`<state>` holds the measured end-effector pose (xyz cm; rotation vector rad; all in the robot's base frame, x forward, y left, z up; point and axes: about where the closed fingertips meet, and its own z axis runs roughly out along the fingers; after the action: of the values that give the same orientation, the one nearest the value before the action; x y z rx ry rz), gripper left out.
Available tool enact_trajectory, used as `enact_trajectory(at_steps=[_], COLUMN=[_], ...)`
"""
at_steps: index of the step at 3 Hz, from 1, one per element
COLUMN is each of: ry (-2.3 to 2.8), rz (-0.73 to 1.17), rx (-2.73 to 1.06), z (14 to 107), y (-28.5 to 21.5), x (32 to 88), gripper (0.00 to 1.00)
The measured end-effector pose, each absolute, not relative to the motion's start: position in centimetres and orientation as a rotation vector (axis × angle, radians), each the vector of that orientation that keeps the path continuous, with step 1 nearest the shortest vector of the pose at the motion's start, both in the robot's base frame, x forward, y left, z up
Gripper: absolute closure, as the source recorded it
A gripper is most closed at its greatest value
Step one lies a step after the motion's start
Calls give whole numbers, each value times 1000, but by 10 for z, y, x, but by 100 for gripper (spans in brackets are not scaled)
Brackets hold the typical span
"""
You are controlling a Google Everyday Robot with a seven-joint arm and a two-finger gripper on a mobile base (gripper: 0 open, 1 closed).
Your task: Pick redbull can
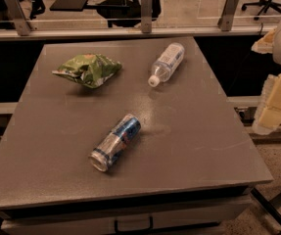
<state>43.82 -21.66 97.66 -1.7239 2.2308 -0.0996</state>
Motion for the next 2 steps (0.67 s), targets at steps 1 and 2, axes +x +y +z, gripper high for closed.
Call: enact_trajectory(at_steps=[1,2], ry=[2228,2147], rz=[-101,-48], rx=[-1723,-1764], z=[977,975], y=[-216,-192], x=[438,453], gripper=[0,0])
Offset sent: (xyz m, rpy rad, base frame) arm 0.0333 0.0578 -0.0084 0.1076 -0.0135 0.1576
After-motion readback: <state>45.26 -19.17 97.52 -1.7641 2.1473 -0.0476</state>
